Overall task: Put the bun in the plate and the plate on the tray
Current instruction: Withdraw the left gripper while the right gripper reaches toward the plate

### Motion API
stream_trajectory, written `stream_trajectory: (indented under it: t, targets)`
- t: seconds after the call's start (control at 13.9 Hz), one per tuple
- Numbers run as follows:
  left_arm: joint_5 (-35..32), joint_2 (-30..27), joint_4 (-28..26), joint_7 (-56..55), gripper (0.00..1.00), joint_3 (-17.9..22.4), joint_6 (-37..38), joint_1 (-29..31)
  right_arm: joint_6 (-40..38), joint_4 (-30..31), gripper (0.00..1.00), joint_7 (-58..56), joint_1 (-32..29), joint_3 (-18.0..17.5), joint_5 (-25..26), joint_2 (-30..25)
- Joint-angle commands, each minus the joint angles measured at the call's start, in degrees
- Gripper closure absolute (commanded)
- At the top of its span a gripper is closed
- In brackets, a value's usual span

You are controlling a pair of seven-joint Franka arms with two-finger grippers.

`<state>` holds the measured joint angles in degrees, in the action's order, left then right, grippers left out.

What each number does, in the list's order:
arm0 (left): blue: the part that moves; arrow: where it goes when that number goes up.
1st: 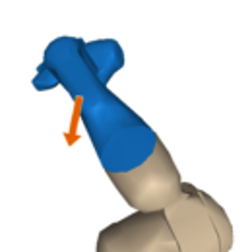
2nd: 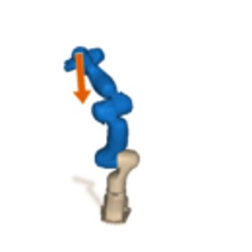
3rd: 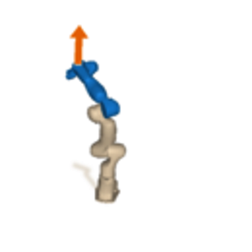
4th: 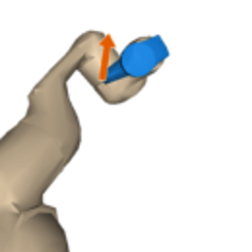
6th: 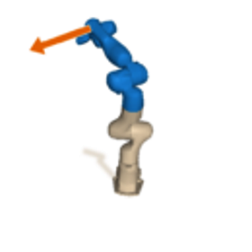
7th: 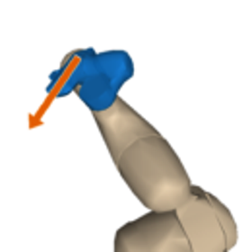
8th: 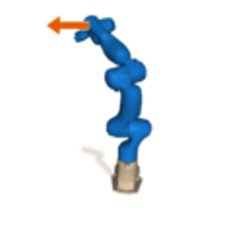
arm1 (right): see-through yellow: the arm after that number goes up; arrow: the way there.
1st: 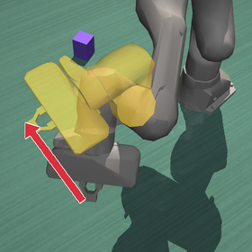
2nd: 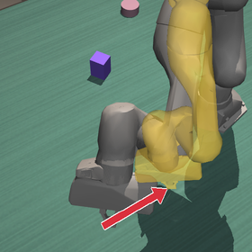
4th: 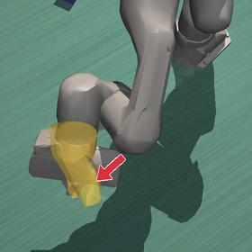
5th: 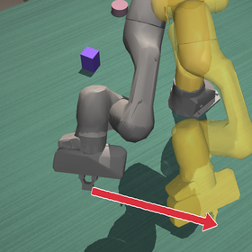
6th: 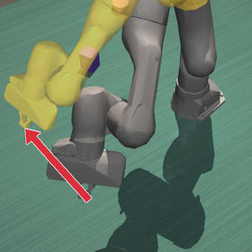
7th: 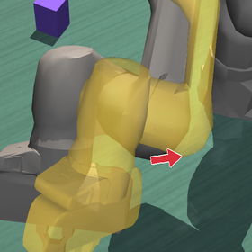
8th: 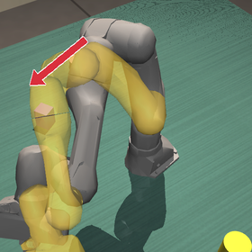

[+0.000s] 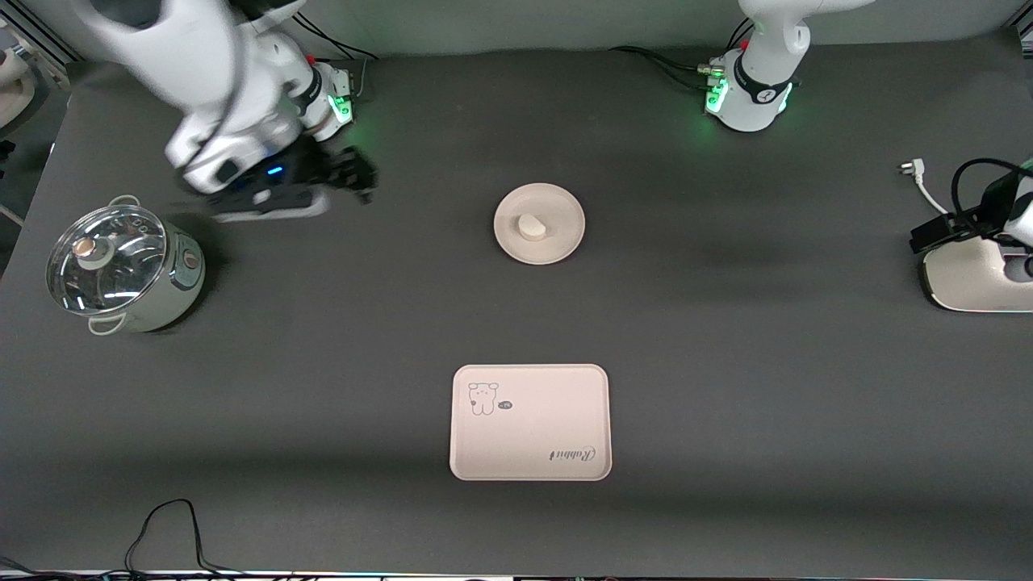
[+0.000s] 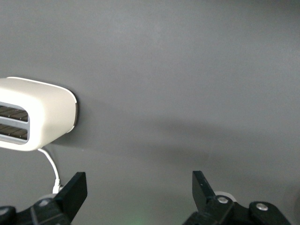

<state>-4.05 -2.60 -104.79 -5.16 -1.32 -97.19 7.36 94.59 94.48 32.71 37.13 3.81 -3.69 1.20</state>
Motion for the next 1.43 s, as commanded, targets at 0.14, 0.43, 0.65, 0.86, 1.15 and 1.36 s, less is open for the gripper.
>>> stream_trajectory:
  t: [0.14, 0.43, 0.65, 0.86, 1.15, 1.36]
  targets:
    - [-0.7, -0.04, 1.34, -0.56, 0.0, 0.7, 2.01, -2.26, 7.61, 6.67, 0.0, 12.27, 13.21, 0.76, -0.44, -0.41]
    - [-0.35, -0.04, 1.61, -0.38, 0.0, 0.7, 2.27, -2.26, 12.19, 10.11, 0.0, 13.52, 15.86, 0.76, -6.05, -1.38]
    - [-0.35, 0.57, 3.54, 0.5, 0.0, 0.62, 4.46, -2.17, 14.81, 13.08, 0.0, 13.61, 16.3, 0.85, -7.46, -3.04]
    - [0.61, 0.49, 3.89, 0.41, 0.0, 0.7, 6.4, -2.0, 21.24, 21.43, 0.0, 13.44, 16.3, 0.93, -8.79, -6.47]
    - [0.79, 0.58, 4.07, -0.47, 0.0, 0.7, 6.31, -2.0, 31.33, 29.6, 0.0, 13.44, 16.57, 0.93, -8.79, -6.3]
    - [1.58, 0.49, 4.16, -0.47, 0.0, 0.7, 6.4, -1.91, 39.76, 34.71, 0.0, 13.44, 16.74, 0.85, -8.79, -4.03]
